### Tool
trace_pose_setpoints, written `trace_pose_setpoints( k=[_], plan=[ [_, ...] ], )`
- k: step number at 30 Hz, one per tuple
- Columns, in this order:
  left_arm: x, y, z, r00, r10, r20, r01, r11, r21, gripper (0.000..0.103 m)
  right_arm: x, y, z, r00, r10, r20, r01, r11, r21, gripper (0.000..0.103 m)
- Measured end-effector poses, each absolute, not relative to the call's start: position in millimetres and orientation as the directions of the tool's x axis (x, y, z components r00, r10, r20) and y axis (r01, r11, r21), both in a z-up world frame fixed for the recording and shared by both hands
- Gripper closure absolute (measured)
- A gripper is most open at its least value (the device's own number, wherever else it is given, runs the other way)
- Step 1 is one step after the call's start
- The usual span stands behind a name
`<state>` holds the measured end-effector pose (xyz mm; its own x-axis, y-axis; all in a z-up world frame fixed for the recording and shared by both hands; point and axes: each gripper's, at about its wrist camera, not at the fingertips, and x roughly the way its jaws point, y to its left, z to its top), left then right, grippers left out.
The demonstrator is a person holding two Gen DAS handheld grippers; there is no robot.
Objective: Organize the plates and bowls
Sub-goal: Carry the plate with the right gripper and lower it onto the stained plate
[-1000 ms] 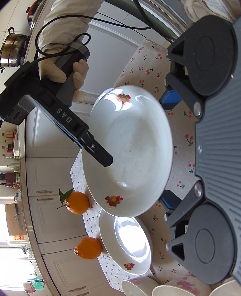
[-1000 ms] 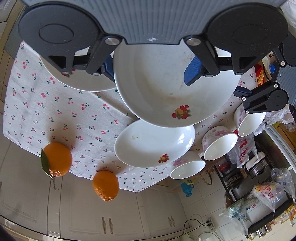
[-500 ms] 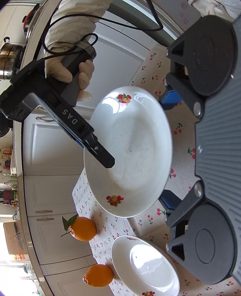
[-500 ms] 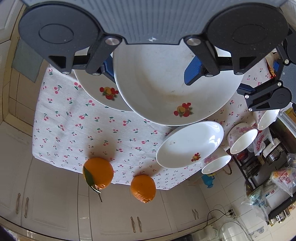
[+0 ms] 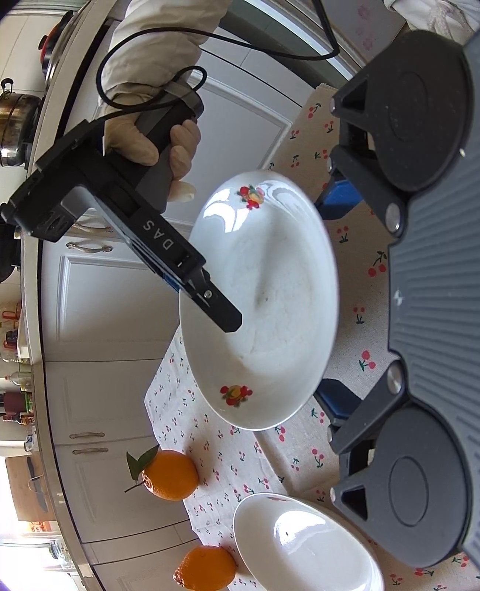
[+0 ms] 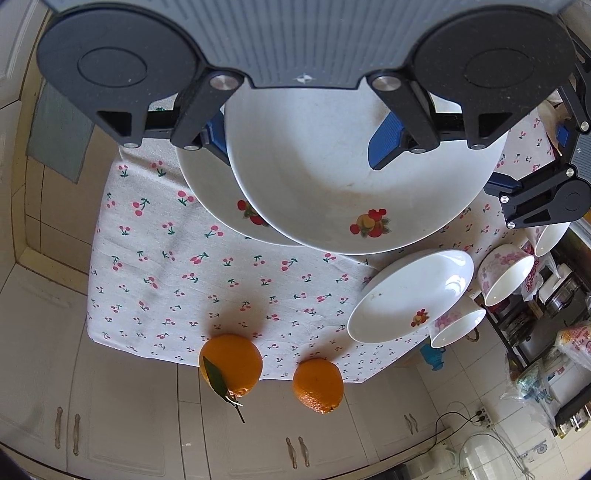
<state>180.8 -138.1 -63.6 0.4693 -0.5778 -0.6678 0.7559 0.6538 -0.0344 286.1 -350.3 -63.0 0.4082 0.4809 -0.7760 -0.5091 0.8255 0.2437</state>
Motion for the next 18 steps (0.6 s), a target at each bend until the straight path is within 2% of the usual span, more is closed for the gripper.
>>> trace_pose_setpoints(
  k=[18],
  plan=[
    [199, -145, -73, 0.452, -0.576, -0.681, 0.764, 0.644, -0.038, 0.01, 278, -369, -67, 0.427, 0.449, -0.785, -0.461, 0.855, 0.238, 0.021]
  ],
)
